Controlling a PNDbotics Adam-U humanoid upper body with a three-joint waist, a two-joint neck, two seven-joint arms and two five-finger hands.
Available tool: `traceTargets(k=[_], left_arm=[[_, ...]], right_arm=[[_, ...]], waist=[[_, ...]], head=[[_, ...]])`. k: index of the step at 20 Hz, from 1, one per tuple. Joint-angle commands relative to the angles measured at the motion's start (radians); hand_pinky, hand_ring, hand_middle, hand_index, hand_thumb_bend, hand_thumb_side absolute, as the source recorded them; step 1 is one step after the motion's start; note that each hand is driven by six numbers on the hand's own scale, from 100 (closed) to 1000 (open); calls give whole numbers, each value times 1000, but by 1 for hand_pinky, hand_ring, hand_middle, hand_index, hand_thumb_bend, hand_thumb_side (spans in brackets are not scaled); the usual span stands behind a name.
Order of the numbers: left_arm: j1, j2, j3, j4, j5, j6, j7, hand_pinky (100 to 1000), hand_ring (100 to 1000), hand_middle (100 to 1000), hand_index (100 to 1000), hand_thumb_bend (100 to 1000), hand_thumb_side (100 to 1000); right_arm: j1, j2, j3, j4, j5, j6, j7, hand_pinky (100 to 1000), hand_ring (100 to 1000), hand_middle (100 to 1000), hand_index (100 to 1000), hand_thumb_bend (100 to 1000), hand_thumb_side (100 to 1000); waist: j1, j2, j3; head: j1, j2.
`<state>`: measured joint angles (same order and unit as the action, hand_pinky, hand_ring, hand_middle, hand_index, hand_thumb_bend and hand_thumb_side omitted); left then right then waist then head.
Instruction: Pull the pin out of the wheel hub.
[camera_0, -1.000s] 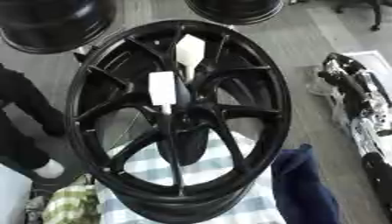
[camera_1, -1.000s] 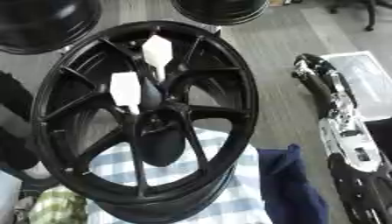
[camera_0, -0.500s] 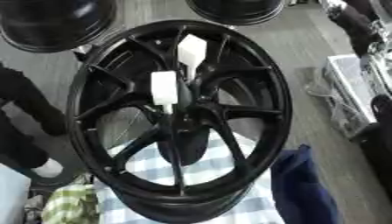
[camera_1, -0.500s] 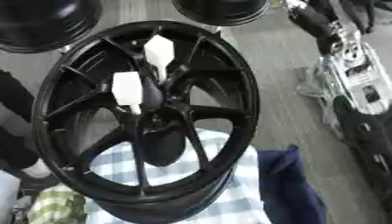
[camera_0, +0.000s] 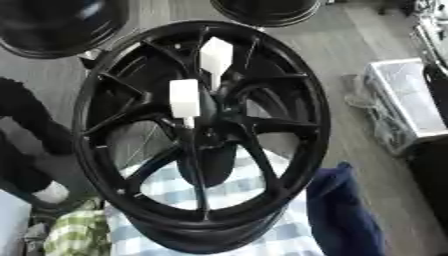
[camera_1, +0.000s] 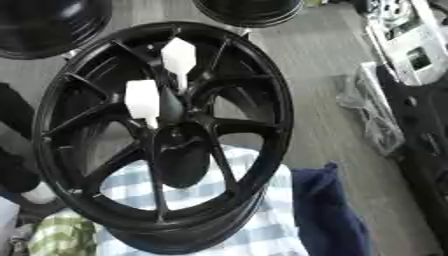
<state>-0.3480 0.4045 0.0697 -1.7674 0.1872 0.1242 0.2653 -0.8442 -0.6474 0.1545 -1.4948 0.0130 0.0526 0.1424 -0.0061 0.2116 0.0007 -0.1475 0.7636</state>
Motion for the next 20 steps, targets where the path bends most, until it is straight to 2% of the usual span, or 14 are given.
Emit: traceTargets(k=[1,4,10,14,20], left_arm=[[3,12,17,-7,4,-2,16,750,706,705,685,240,676],[14,12,25,-7,4,-2,25,749,706,705,685,240,676],[25,11,47,-9,1,-4,45,749,706,705,685,240,674],[29,12,56,-9,-1,-3,55,748,706,705,684,236,674],[35,14,64,-9,-3,-2,65,748,705,704,683,232,675]], right_arm=[[-74,-61,67,33,51,-45,49,874,813,817,893,270,412],[-156,-48,148,95,102,-95,100,873,814,816,890,285,414],[-326,20,266,261,207,-199,205,869,820,817,887,327,424],[-404,75,274,373,278,-271,276,873,822,819,891,349,423],[-461,114,285,493,370,-374,379,876,827,820,892,408,443]], waist=[[0,-23,0],[-3,-22,1],[-9,-16,6],[-9,-12,11],[-14,-9,13]], head=[[-8,1],[-10,-1],[-15,-10],[-18,-15],[-23,-17]])
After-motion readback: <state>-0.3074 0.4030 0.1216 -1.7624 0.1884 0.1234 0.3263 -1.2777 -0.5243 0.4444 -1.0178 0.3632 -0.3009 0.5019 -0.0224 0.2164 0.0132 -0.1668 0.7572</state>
